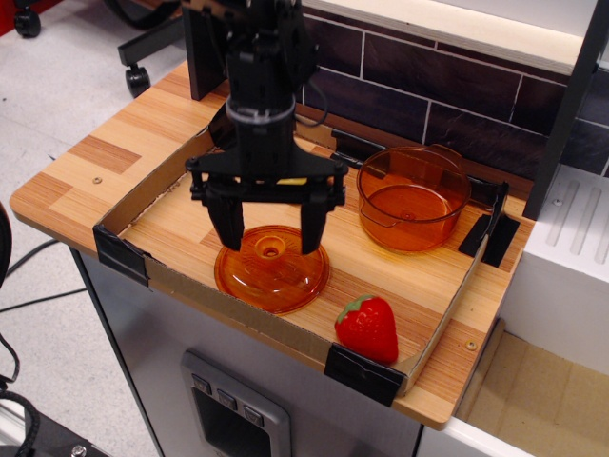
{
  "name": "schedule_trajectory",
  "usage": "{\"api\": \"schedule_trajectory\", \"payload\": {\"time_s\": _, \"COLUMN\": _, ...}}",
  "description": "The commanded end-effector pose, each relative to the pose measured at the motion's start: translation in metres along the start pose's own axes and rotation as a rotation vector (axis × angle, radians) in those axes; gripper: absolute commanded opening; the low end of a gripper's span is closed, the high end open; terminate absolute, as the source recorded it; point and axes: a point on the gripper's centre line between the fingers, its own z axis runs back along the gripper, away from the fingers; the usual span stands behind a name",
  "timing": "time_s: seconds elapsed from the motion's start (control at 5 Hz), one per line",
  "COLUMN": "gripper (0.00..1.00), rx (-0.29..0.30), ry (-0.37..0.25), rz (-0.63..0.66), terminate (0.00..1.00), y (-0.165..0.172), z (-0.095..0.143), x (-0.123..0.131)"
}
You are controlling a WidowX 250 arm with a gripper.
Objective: Take lid off pot
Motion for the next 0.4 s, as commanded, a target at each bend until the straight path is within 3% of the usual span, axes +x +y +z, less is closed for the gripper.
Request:
{"api": "schedule_trajectory", "payload": {"time_s": 0.0, "gripper": 1.00, "rx": -0.070, "ry": -0.092, "rz": 0.057, "terminate": 0.00, "y": 0.010, "z": 0.065, "x": 0.016}}
{"api": "schedule_trajectory", "payload": {"time_s": 0.2, "gripper": 1.00, "rx": -0.071, "ry": -0.120, "rz": 0.096, "terminate": 0.00, "y": 0.021, "z": 0.093, "x": 0.024}}
